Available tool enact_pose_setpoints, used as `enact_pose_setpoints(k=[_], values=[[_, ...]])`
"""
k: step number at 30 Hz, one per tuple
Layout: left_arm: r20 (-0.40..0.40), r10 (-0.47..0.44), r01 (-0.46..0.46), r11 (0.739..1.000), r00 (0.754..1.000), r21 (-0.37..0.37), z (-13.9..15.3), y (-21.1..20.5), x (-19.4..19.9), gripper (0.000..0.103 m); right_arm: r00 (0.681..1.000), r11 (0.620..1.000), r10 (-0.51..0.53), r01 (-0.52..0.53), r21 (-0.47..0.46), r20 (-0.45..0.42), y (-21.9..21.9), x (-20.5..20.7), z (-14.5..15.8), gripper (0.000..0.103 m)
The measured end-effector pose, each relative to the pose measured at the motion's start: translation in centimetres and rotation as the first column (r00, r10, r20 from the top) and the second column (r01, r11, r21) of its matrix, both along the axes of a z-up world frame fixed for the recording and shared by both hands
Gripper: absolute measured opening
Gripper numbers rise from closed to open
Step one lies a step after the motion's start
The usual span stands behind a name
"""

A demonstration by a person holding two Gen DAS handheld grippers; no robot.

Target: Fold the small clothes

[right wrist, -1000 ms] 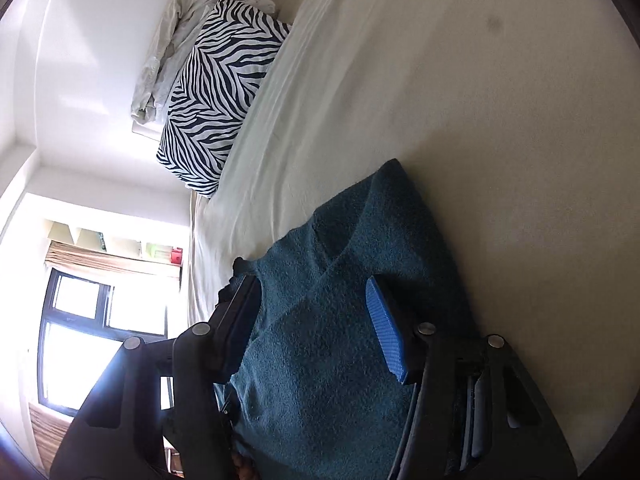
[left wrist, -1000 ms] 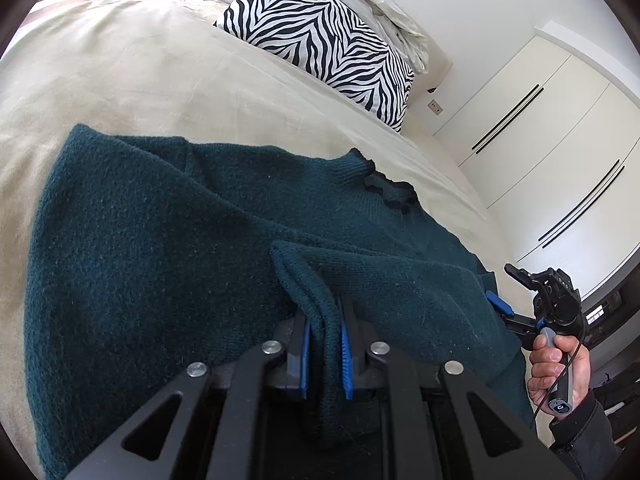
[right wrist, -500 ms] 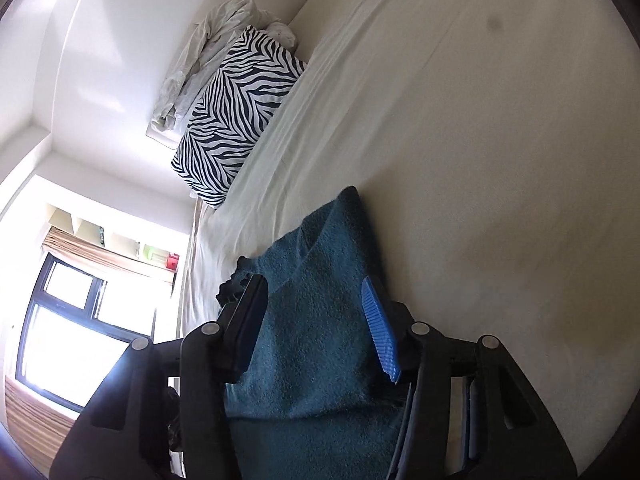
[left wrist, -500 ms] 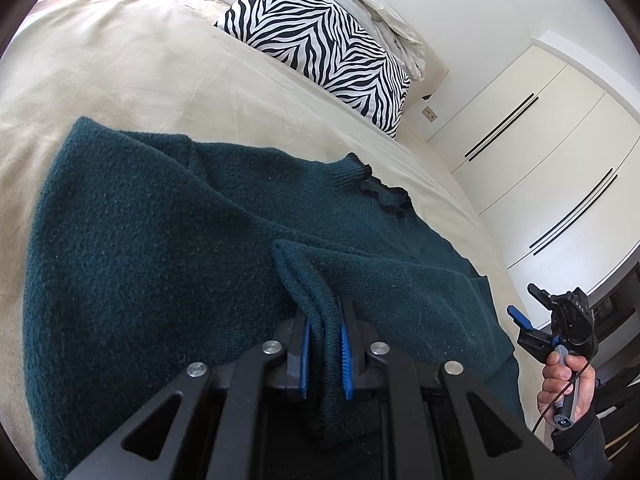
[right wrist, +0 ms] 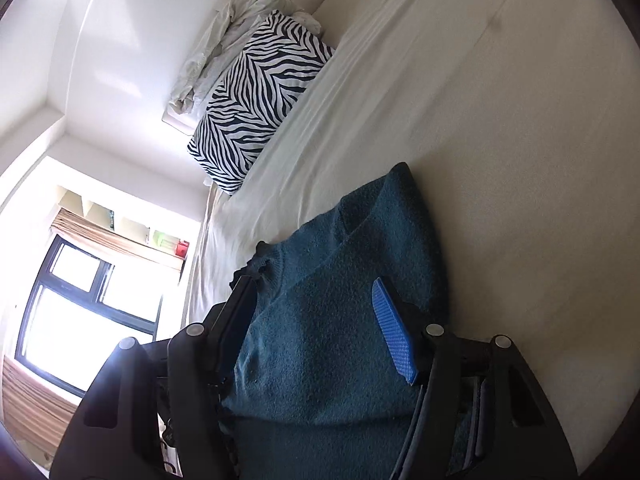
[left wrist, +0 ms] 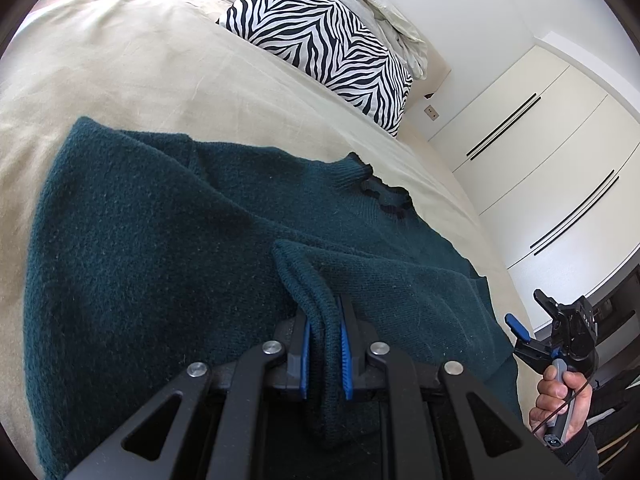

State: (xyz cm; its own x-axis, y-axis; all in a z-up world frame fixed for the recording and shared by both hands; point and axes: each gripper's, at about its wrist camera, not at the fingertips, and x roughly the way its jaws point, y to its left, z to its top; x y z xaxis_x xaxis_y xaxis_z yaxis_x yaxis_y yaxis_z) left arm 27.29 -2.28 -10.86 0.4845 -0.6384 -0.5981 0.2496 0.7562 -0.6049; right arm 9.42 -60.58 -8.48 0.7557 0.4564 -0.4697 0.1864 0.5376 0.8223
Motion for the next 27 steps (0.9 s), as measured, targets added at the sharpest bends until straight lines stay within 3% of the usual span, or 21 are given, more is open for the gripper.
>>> enact_pose_setpoints(k=[2, 3, 5, 7, 9, 14, 21, 27], values=[[-0.023, 0.014, -0.014, 1.000, 1.000, 0.003, 0.6, 0.7, -0.2, 0.016, 0.994, 0.998, 0.056, -0.060, -0.033, -0.096, 0.7, -0.4, -1.6, 0.071], [-0.029, 0.039, -0.038, 0.999, 0.999, 0.022, 1.0, 1.4, -0.8, 0.020, 0.990, 0.994, 0.097, -0.102, -0.049, -0.099, 0.8, -0.9, -2.3, 0.069], [-0.038, 0.089, -0.087, 0.995, 0.995, 0.038, 2.2, 3.6, -2.5, 0.032, 0.990, 0.993, 0.079, -0.088, -0.084, -0.114, 0.2, -2.6, -1.5, 0.058], [0.019, 0.143, -0.143, 0.989, 0.990, 0.030, 4.0, 6.8, -5.3, 0.057, 0.997, 0.998, 0.026, -0.030, -0.052, -0.075, -0.6, -4.9, 0.2, 0.060], [0.060, 0.215, -0.217, 0.975, 0.975, 0.046, 5.5, 10.0, -8.2, 0.067, 1.000, 0.996, -0.003, 0.001, -0.084, -0.021, -1.0, -7.6, 2.2, 0.060], [0.026, 0.284, -0.286, 0.955, 0.958, 0.086, 5.7, 14.9, -15.0, 0.067, 1.000, 0.993, 0.007, -0.006, -0.120, 0.004, -0.2, -14.7, 4.0, 0.060], [-0.101, 0.229, -0.218, 0.969, 0.968, 0.114, 2.5, 14.9, -24.0, 0.067, 0.998, 0.986, 0.003, -0.015, -0.164, -0.069, 1.7, -24.3, 2.2, 0.060], [-0.114, 0.152, -0.134, 0.979, 0.982, 0.152, 2.6, 13.7, -29.4, 0.068, 0.989, 0.974, 0.010, -0.043, -0.224, -0.146, 2.8, -29.3, 1.1, 0.061]])
